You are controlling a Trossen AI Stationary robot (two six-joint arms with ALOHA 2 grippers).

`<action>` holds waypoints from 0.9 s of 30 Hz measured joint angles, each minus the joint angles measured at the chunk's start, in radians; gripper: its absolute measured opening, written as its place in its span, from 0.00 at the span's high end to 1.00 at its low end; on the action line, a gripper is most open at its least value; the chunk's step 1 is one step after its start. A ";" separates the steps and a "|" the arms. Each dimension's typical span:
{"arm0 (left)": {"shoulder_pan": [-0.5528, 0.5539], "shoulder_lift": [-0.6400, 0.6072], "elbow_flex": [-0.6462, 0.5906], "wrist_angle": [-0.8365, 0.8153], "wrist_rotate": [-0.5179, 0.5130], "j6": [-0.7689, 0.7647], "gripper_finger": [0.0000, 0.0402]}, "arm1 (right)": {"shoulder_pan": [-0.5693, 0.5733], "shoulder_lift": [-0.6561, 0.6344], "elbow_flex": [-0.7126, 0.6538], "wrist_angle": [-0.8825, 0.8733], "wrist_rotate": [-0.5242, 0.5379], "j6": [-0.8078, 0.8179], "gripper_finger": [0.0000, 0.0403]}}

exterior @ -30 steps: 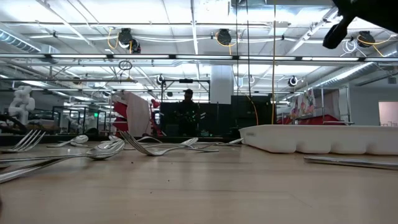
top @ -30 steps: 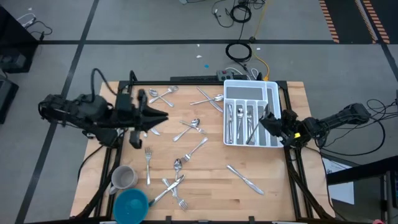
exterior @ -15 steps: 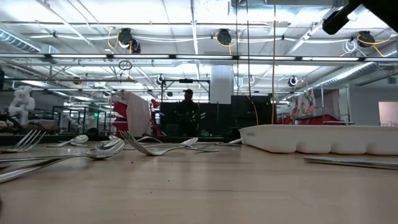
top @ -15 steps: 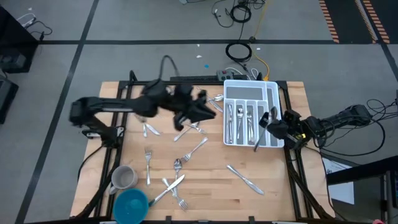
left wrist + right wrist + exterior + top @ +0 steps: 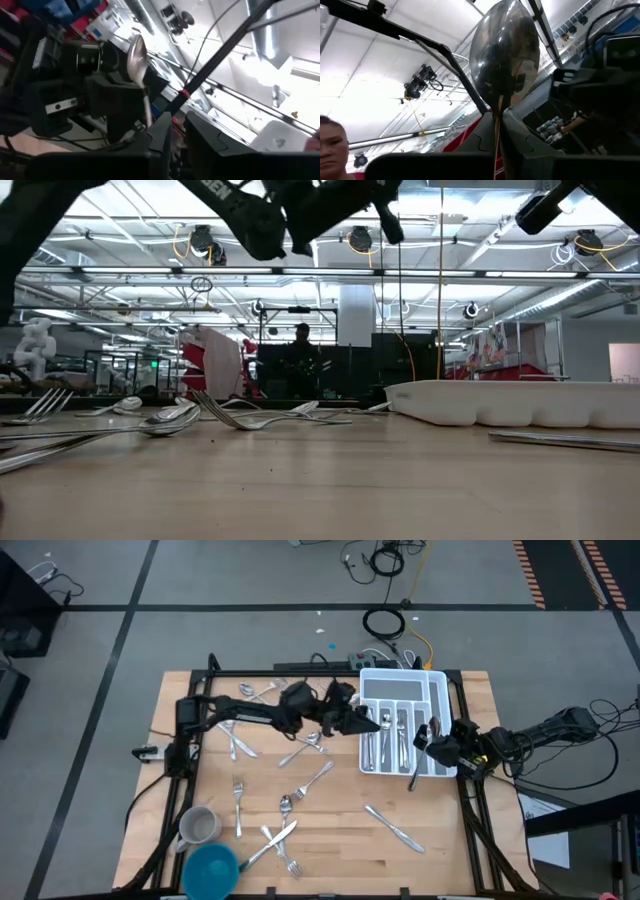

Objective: Sort silverware
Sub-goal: Put the spoon into the silverware tray

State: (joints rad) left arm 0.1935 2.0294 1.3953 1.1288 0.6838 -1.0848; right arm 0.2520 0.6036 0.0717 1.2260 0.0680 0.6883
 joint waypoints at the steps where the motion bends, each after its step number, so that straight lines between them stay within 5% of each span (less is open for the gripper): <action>1: -0.002 0.014 0.013 0.003 0.002 0.001 0.83 | 0.000 0.010 0.012 -0.003 -0.013 0.003 1.00; 13: 0.006 0.109 0.150 0.005 -0.081 0.103 0.63 | -0.002 0.233 0.198 -0.065 -0.127 -0.018 1.00; 27: -0.032 0.109 0.217 -0.019 -0.003 0.131 0.62 | -0.069 0.377 0.202 0.125 -0.149 0.008 1.00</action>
State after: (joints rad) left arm 0.1615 2.1384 1.6119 1.1100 0.6804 -0.9542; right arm 0.1829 0.9804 0.2737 1.3512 -0.0809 0.6967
